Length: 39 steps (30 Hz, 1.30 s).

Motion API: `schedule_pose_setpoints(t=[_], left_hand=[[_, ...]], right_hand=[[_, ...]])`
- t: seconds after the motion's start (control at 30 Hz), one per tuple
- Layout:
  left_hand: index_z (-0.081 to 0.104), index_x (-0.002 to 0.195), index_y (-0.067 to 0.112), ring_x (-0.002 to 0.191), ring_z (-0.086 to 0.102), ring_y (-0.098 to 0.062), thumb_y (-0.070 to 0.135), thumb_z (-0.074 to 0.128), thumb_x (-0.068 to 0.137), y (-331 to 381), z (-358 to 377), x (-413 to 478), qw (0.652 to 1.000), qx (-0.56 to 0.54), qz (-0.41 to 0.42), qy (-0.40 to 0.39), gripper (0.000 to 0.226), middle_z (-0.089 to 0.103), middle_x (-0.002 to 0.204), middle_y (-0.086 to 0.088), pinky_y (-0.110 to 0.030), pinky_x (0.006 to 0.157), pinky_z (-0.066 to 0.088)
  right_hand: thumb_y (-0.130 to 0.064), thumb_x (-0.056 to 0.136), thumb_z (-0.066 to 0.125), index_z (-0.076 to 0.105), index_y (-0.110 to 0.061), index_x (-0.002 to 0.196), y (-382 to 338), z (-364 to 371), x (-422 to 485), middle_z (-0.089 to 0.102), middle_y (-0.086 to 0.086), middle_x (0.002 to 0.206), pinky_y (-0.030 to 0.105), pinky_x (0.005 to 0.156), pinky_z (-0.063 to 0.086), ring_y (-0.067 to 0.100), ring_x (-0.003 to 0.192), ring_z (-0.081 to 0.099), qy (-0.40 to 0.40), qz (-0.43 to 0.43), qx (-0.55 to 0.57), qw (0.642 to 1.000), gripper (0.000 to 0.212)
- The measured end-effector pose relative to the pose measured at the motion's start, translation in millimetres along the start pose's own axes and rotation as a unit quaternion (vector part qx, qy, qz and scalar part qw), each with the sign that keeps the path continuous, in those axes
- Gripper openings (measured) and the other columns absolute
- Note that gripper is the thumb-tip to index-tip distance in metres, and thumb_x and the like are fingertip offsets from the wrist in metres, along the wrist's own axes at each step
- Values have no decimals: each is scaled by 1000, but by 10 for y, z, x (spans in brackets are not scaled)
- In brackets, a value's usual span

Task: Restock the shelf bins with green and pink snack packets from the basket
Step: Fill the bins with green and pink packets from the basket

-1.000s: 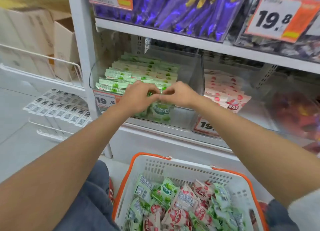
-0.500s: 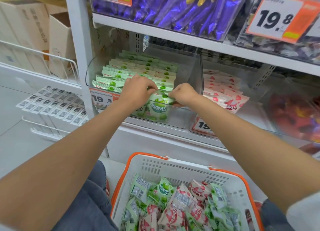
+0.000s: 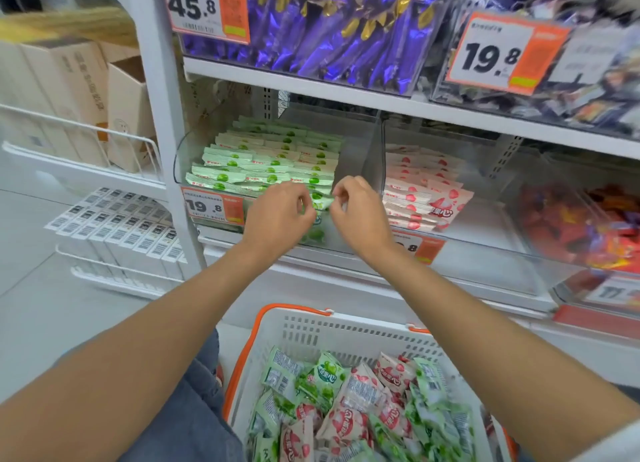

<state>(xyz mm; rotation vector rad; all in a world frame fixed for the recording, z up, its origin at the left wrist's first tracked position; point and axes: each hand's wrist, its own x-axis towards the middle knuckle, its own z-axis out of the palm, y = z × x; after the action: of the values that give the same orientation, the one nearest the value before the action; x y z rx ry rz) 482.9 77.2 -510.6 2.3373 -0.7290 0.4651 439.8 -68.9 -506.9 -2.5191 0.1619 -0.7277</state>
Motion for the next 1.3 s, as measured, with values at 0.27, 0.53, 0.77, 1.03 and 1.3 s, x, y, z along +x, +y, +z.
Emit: schedule_pose_setpoints(t=[0.27,0.53,0.77,1.03,1.3], left_hand=[[58,71,18,85,63,-24,20,52,86,-203,787,-1110,902,81,-108,-410,16,65,84,-2,-33,77,53],[68,103,3,99,63,-22,8,47,90,-537,1250,-1580,822,133,-126,-539,25,65,106,-5,-33,86,54],[71,93,3,93,65,-23,12,48,91,-586,1363,-1592,820,105,-162,-538,25,67,105,-11,-36,87,53],[72,99,12,106,59,-19,15,55,93,-610,1391,-1698,800,98,-174,-566,18,63,119,-3,-30,95,47],[32,148,14,125,50,-24,31,83,75,-492,1173,-1405,848,4,-236,-475,91,49,139,-5,-32,98,46]], right_hand=[[-12,88,52,64,-11,84,765,342,-1496,66,3,80,37,69,53,20,73,60,-261,138,6,955,13],[-1,92,52,63,-8,123,1652,1024,-2546,62,7,118,29,67,53,17,76,58,-398,327,71,854,33],[-25,100,48,17,-12,154,1920,1587,-2467,30,13,155,30,85,52,26,117,57,-431,348,121,824,64],[-28,92,61,67,-10,87,1821,1813,-2748,59,14,120,44,105,42,29,113,53,-405,251,-66,877,20],[-12,89,69,67,-4,101,1199,990,-1844,62,-1,98,24,82,51,14,90,59,-351,289,226,861,15]])
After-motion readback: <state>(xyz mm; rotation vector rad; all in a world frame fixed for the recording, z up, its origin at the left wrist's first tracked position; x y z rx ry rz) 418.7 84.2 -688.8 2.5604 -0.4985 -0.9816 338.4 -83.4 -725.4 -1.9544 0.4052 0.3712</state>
